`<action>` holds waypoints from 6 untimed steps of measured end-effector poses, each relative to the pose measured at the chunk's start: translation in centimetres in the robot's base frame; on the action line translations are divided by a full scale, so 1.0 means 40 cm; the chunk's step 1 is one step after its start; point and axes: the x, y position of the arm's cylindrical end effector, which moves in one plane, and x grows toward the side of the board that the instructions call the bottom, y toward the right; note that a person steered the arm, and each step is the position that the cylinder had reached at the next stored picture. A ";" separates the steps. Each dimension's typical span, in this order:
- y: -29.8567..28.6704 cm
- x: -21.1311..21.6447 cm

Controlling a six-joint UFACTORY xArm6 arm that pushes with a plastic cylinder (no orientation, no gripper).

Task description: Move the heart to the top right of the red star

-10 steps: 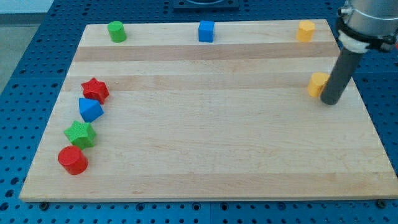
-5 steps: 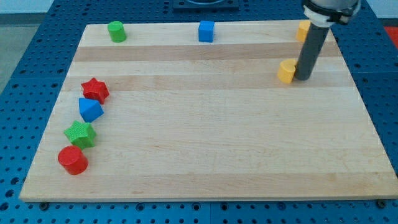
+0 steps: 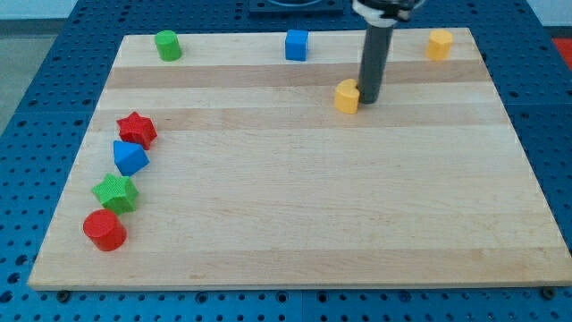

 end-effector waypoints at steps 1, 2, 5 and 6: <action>-0.067 -0.010; -0.130 -0.012; -0.163 -0.001; -0.163 0.019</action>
